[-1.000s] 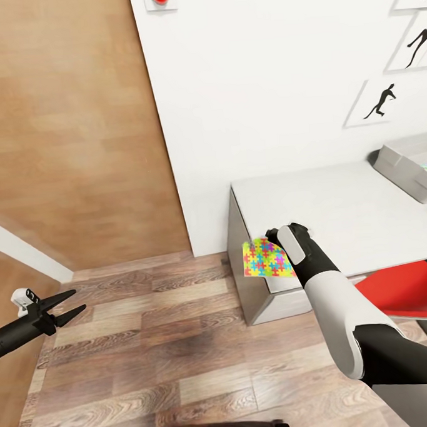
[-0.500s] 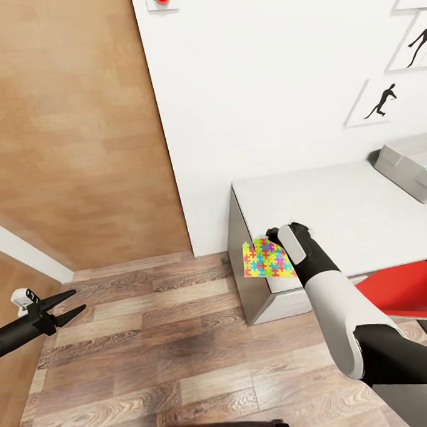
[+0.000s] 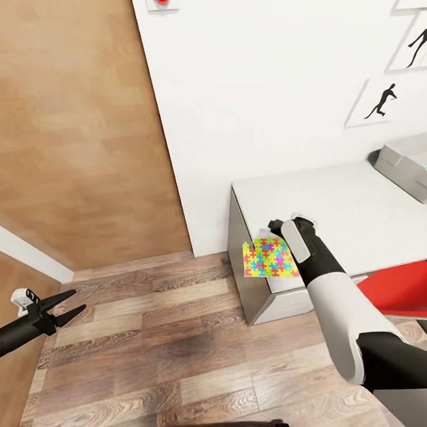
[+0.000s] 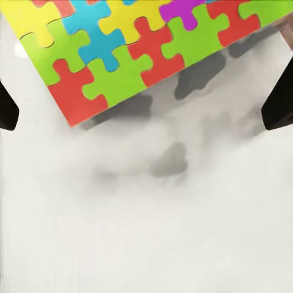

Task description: Put all the toys in the child's room - the three board games (two on the bed and one on the table), the two jigsaw puzzles on the table, and the tennis ball on the table - inside the toy box on the table in the child's room.

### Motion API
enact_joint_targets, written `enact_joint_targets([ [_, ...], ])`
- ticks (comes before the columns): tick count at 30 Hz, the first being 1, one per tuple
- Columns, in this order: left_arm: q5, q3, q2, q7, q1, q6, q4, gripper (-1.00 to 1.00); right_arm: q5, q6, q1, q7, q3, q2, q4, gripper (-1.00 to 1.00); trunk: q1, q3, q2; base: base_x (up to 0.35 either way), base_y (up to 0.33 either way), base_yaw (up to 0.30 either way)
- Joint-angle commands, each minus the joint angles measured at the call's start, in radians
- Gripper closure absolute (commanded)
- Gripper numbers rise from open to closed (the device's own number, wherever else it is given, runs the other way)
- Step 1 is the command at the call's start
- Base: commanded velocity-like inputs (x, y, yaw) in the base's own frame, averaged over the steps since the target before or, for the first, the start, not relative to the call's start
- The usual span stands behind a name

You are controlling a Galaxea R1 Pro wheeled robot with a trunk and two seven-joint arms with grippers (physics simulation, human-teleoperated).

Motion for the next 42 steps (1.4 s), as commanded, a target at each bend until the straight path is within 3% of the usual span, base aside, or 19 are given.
enact_joint_targets([
  [1,0.002,0.000,0.000,-0.002,-0.001,0.007,0.000,-1.00,-0.008,0.010,0.001,-0.007,-0.002,0.000,-0.013,-1.00,0.001,-0.001,-0.002,0.000,0.000,0.000],
  [18,0.002,0.000,0.000,-0.002,0.000,0.007,0.000,-1.00,-0.015,0.058,0.007,-0.006,-0.004,-0.003,-0.062,-1.00,0.001,-0.001,-0.002,0.000,0.000,0.000],
  [22,0.002,0.000,0.000,-0.002,0.000,0.007,0.000,-1.00,-0.020,0.116,0.005,-0.003,-0.009,-0.004,-0.119,-1.00,0.001,0.000,-0.002,0.000,0.000,0.000],
  [29,0.002,0.000,-0.001,-0.002,0.000,0.006,-0.001,-1.00,-0.048,0.256,0.051,0.006,-0.016,-0.004,-0.329,-1.00,0.001,0.009,-0.002,0.000,0.000,0.000],
  [35,0.002,-0.001,-0.001,-0.002,0.001,0.006,-0.001,-1.00,-0.170,0.396,0.145,0.039,-0.058,-0.012,-0.517,-1.00,0.001,0.019,-0.002,0.000,0.000,0.000],
  [42,0.002,-0.002,-0.001,-0.002,0.001,0.005,-0.001,-1.00,-0.313,0.509,0.230,0.130,-0.119,-0.060,-0.632,-1.00,0.001,0.030,-0.002,0.000,0.000,0.000],
])
